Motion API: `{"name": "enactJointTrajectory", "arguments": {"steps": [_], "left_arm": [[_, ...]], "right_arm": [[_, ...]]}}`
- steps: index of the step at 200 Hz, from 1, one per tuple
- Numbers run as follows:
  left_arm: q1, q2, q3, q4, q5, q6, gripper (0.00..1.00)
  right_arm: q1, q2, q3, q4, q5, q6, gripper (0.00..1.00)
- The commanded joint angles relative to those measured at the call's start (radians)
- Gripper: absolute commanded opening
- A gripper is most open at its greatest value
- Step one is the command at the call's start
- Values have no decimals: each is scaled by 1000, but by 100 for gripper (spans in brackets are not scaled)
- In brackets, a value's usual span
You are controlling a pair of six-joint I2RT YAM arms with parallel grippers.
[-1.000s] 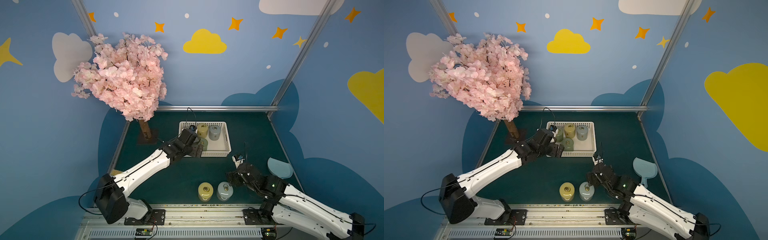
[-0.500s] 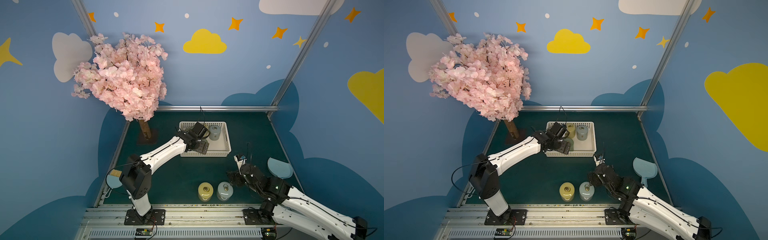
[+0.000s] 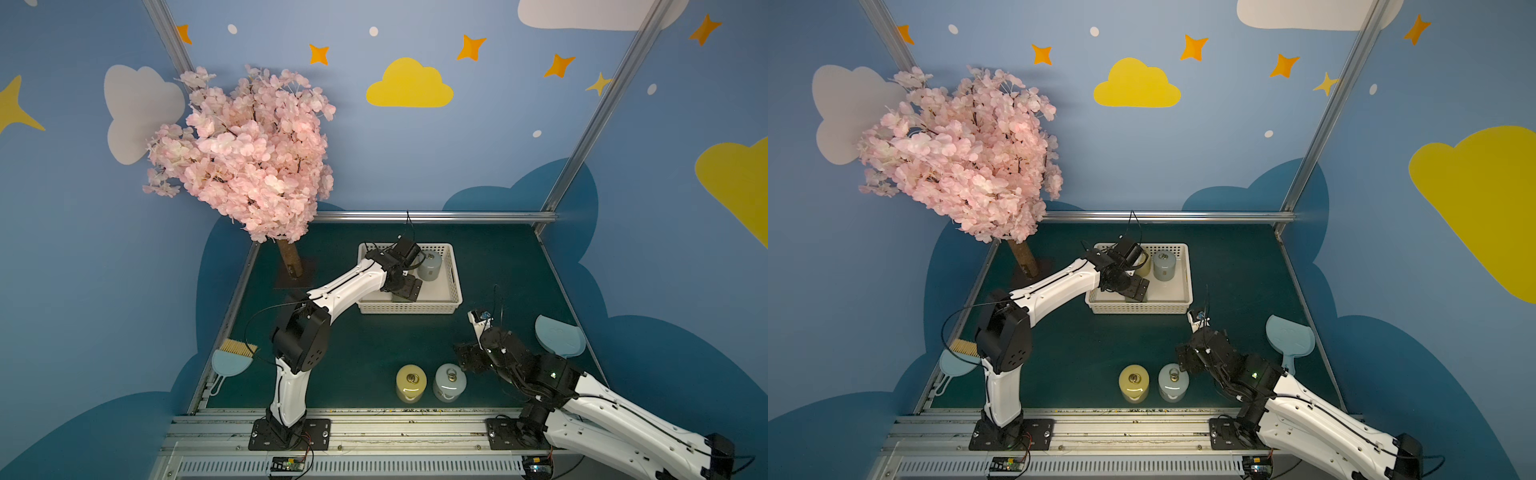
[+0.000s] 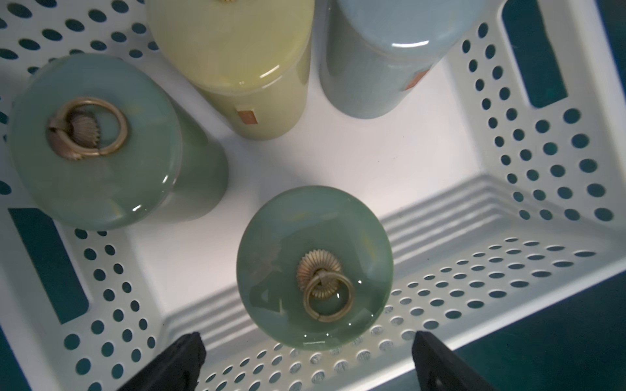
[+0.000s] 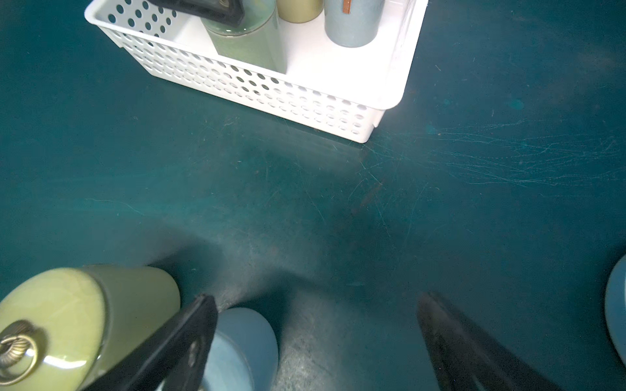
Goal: Take the tea canister out of the basket
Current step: Pick up the tea canister from the basket.
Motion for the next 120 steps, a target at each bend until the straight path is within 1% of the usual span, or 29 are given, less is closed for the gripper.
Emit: {"name": "enactJointTrajectory", "arguments": {"steps": [1, 84, 120], "left_arm": [[14, 26, 39, -30, 22, 17, 100], [22, 104, 111, -49, 94, 44, 100], [23, 127, 119, -50, 90, 47, 100]], "right_arm": [[-7, 2, -10, 10, 16, -11, 98], [-17, 25, -11, 26, 6, -19, 98], [-24, 27, -11, 27, 2, -21, 98]]}}
